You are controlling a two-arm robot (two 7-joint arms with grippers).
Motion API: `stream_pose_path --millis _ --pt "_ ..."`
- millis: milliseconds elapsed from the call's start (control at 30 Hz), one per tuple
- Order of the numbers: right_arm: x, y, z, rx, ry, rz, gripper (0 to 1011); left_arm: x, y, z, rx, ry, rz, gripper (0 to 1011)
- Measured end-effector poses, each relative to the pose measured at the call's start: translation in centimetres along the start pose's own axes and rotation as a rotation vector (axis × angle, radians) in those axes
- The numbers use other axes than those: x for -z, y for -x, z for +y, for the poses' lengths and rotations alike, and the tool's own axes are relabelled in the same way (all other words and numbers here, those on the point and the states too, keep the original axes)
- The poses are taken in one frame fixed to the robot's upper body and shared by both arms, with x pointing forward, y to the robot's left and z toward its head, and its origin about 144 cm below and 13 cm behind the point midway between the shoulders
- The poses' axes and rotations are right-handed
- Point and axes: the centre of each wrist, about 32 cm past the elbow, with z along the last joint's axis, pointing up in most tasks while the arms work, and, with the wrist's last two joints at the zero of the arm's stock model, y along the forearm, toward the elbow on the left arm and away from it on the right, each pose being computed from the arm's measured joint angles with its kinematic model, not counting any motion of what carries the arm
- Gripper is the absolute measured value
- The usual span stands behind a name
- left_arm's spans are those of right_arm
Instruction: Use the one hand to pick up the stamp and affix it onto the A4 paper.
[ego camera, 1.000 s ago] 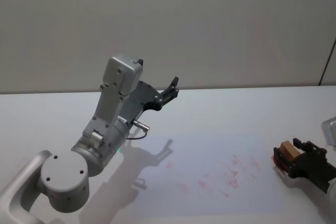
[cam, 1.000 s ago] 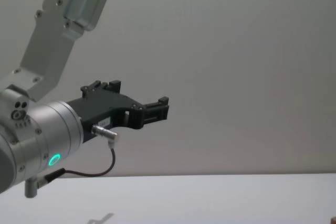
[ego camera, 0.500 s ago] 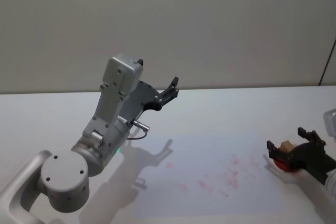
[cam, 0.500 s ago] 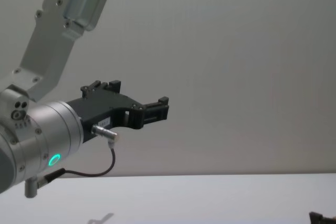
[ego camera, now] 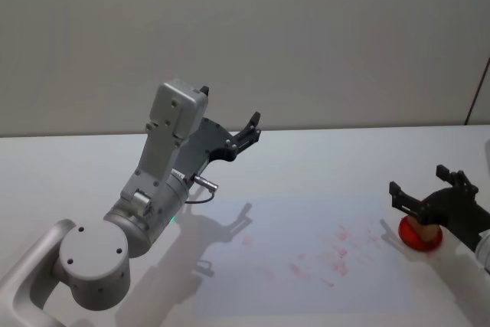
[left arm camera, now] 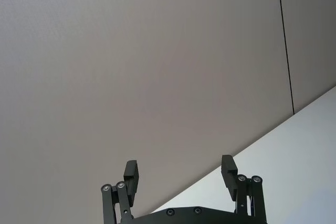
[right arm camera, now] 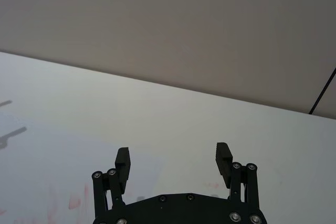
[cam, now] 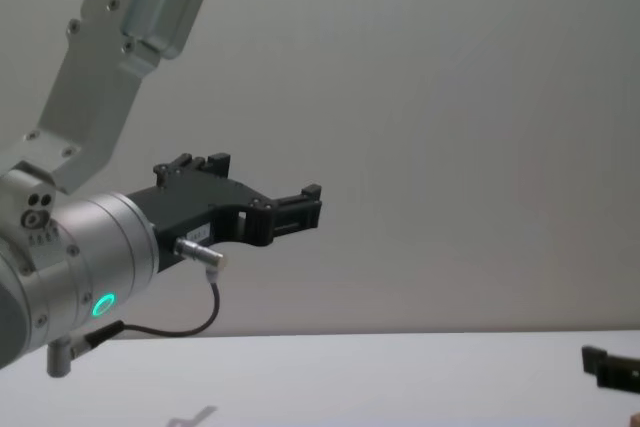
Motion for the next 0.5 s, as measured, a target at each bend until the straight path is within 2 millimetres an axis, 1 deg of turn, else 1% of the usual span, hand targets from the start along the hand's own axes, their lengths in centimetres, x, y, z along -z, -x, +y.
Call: stream_pose_path --millis 500 --pt "-1.9 0.2 -0.7 0.057 -0.067 0.042 1001 0.0 0.0 0.0 0.000 0.000 0.000 1001"
